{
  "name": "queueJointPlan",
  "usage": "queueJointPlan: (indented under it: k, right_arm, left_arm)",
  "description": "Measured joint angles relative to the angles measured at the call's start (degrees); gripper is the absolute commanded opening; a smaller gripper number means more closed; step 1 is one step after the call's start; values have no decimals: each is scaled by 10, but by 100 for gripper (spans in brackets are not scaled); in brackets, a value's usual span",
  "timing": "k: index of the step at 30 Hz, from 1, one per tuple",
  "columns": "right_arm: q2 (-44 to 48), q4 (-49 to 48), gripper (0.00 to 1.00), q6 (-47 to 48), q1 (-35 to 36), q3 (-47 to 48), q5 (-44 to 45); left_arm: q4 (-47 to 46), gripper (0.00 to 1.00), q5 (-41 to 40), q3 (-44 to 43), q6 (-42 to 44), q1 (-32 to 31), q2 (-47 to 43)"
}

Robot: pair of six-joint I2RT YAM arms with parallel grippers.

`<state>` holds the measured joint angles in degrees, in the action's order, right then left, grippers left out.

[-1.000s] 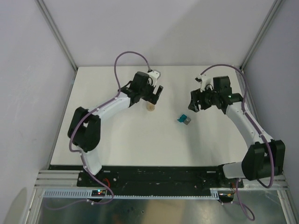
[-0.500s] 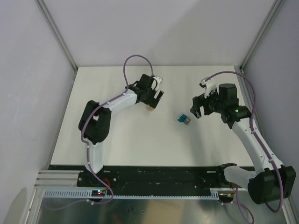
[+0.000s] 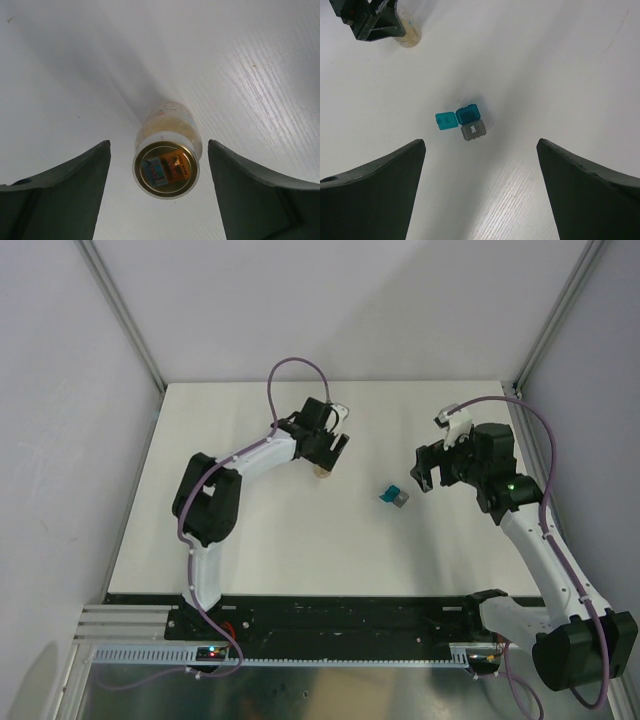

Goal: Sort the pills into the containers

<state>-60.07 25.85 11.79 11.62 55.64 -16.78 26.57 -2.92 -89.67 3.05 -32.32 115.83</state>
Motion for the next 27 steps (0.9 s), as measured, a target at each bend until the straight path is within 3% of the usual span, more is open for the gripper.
queueJointPlan:
  k: [6, 19, 27]
  right_arm:
    - [0, -1, 99, -4, 0, -1, -2]
    - [-4, 0, 99, -4, -1, -1, -3]
    - [-6, 0, 100, -4, -1, -1, -9]
  left_arm:
    - [7, 64, 1, -14, 3, 0, 4]
    - [20, 52, 16, -46, 10, 0, 21]
    - [23, 21, 24, -47, 11, 0, 21]
